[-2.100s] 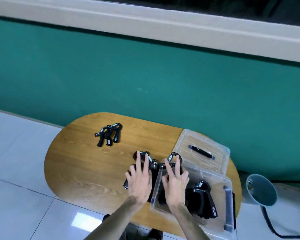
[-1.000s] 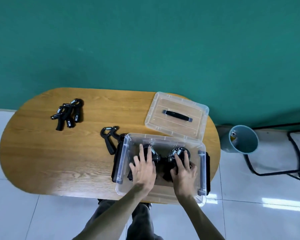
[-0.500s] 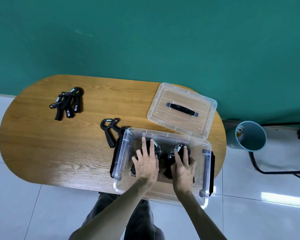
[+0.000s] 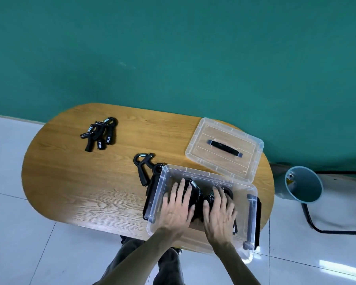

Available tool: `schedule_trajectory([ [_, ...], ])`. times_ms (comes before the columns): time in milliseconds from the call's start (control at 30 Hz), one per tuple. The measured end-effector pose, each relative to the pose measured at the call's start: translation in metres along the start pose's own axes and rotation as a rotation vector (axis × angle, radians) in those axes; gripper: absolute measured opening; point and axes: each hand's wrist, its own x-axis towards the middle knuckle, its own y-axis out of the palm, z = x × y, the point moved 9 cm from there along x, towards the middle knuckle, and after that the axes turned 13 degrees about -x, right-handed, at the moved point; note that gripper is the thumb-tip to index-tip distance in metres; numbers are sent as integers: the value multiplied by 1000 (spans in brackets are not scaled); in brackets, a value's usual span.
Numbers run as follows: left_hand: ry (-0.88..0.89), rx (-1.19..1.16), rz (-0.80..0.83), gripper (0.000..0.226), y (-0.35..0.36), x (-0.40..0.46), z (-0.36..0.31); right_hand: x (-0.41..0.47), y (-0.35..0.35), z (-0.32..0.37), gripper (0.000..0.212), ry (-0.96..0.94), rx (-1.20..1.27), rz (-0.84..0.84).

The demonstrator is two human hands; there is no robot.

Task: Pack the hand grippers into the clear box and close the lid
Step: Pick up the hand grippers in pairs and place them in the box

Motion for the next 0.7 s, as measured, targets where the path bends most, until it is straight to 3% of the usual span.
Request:
schedule_trajectory([
  [267, -34, -10, -6, 59, -49, -5, 29, 6, -29, 70, 49, -171, -62, -28],
  [700, -144, -47, -36, 63, -99, -16, 116, 23, -28, 166, 58, -442, -332, 89],
])
